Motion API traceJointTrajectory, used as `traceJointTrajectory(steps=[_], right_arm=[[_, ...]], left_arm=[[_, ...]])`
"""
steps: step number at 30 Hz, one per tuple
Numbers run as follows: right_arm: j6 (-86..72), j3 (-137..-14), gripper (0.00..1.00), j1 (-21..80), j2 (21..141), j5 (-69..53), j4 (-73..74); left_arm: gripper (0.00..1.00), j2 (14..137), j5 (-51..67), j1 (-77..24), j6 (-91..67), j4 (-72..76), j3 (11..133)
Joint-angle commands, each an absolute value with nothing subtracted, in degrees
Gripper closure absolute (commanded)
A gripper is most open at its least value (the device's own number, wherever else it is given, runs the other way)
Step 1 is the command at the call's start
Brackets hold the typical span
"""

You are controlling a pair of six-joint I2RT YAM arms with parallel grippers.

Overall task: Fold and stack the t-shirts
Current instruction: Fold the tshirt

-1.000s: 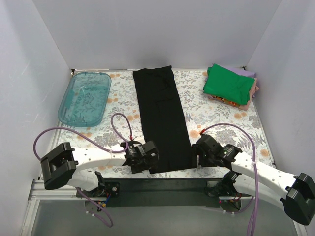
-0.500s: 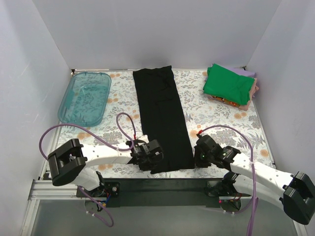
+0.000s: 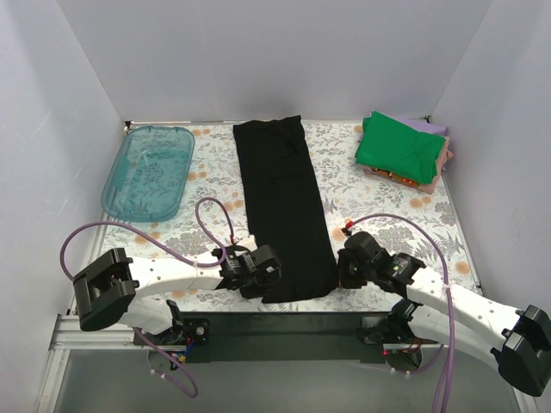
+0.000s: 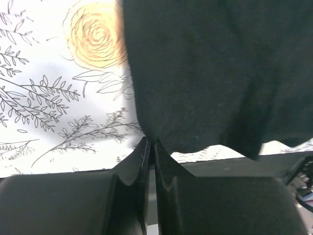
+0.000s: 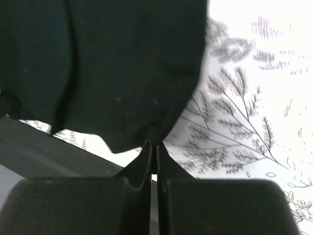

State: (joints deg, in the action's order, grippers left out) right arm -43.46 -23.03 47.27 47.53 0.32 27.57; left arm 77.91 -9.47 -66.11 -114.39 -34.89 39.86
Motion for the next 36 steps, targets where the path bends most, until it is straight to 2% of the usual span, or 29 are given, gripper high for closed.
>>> traceJointTrajectory(steps=[1, 5, 15, 24, 36], right_arm=[[-40.35, -30.30, 0.99, 47.29, 49.74, 3.69, 26.89], [-38.59, -35.76, 0.99, 47.29, 54.22, 6.85, 26.81], [-32.62, -51.13, 0.99, 44.04, 68.53, 17.83, 24.27], [-22.95, -63.62, 0.99, 36.74, 82.15, 14.25, 16.35], [-14.34, -80.05, 0.99, 29.62, 101.05, 12.58, 9.41]], left_arm=[[1.00, 75.41, -14.67, -65.83, -117.33, -38.49, 44.11], [1.00, 74.09, -14.86, -63.11, -114.45, -37.28, 45.88], [1.00, 75.93, -7.74, -44.67, -103.29, -29.62, 50.88], [1.00, 84.28, -5.46, -33.59, -98.79, -27.34, 60.64], [1.00, 100.71, -4.22, -25.41, -93.87, -25.05, 74.35]])
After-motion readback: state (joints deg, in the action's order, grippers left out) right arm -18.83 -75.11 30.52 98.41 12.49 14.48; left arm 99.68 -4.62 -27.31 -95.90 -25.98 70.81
